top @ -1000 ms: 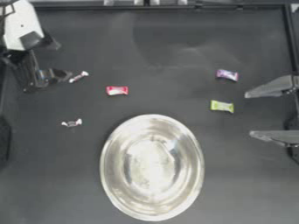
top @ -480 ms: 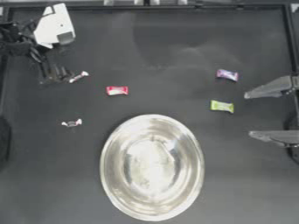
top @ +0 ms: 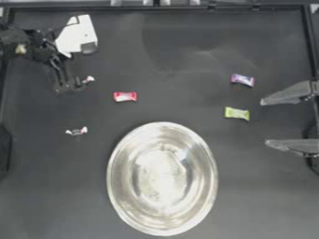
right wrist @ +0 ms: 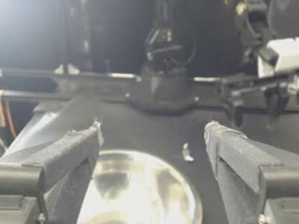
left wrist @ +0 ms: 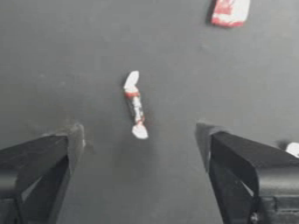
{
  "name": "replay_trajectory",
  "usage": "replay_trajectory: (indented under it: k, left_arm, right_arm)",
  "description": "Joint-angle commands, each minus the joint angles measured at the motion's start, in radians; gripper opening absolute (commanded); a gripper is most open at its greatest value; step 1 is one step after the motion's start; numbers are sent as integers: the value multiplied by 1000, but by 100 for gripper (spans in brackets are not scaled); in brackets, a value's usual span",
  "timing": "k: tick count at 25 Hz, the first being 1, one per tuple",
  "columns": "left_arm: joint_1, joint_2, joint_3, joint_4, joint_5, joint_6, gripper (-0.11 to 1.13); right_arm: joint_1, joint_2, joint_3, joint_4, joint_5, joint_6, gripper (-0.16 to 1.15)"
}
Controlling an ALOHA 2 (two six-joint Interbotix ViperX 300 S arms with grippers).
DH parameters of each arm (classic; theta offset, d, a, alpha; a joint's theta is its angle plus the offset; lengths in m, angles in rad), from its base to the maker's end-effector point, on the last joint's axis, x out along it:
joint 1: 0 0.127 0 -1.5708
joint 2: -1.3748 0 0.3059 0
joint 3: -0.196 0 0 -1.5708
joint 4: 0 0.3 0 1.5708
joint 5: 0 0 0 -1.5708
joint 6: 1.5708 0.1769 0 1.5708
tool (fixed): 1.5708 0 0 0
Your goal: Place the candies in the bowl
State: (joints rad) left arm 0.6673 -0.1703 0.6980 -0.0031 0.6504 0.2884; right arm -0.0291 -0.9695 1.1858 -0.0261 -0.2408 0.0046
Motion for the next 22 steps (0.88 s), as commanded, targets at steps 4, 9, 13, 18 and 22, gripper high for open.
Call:
replay_trajectory:
  k: [4,9,13,18,22]
  left_arm:
    - [12,44,-14,2,-46,5,103]
    - [21,97,-20,5,-54,6,103]
    - [23,130,-21,5,-55,6,103]
    - [25,150,-20,5,-83,6,102]
    - [25,167,-17,5,-91,6,102]
  right_arm:
    - [0,8,-9,3,-5,2,99]
    - [0,9,-9,3,-5,2,99]
    - [0,8,-6,5,-8,2,99]
    - [2,8,-6,3,-9,2,99]
    - [0,5,-6,3,-9,2,99]
